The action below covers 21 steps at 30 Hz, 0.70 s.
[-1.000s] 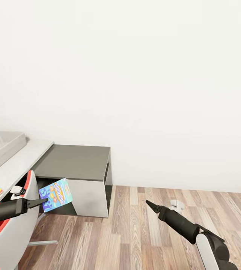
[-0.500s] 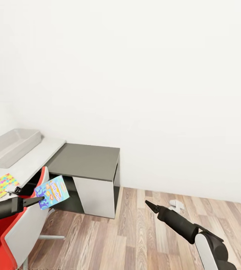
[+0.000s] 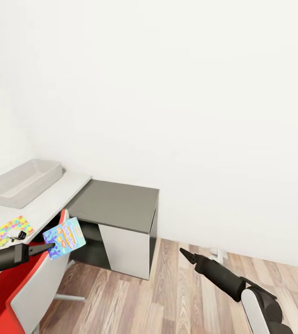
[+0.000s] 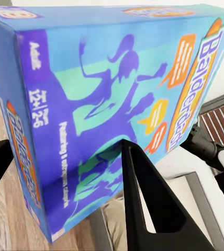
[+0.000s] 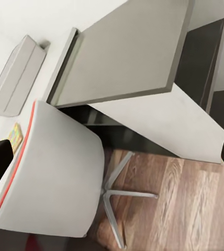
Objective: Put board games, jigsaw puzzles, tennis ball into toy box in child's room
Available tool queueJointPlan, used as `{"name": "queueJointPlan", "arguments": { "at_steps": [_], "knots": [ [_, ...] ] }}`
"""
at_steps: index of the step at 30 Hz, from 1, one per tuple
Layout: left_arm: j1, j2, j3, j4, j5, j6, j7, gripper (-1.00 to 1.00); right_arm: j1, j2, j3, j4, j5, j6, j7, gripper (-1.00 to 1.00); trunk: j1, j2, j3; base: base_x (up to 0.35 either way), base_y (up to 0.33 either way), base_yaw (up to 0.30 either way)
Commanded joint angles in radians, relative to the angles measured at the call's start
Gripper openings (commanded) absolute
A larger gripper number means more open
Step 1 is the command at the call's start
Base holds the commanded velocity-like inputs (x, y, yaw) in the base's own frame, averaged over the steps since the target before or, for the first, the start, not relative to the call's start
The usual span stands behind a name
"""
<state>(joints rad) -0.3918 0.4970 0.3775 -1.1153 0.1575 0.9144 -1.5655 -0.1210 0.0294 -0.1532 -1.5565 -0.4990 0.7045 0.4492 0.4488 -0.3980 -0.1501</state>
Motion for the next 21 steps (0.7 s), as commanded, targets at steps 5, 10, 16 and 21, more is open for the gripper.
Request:
{"name": "queueJointPlan", "arguments": {
  "at_steps": [5, 10, 16, 21],
  "knots": [
    [-0.001, 0.000, 0.000, 0.000, 0.000, 0.008, -0.005, -1.00, -0.001, 0.001, -0.003, -0.001, -0.003, 0.009, 0.002, 1.00, 0.001, -0.002, -0.002, 0.328, 0.000, 0.005],
    [-0.001, 0.000, 0.000, 0.000, 0.000, 0.007, -0.005, -1.00, -0.001, 0.001, -0.003, -0.001, -0.002, 0.007, 0.002, 1.00, 0.001, -0.002, -0.002, 0.330, 0.000, 0.009],
    [-0.001, -0.001, 0.000, 0.000, 0.000, 0.007, -0.005, -1.00, -0.001, 0.002, -0.002, -0.002, -0.002, 0.007, 0.001, 1.00, 0.001, -0.002, 0.002, 0.330, 0.000, 0.161],
    [-0.001, -0.001, 0.000, 0.000, 0.000, 0.006, -0.005, -1.00, 0.000, 0.002, -0.002, -0.002, -0.002, 0.007, -0.001, 1.00, 0.001, -0.002, 0.006, 0.326, -0.042, 0.230]
  ]
}}
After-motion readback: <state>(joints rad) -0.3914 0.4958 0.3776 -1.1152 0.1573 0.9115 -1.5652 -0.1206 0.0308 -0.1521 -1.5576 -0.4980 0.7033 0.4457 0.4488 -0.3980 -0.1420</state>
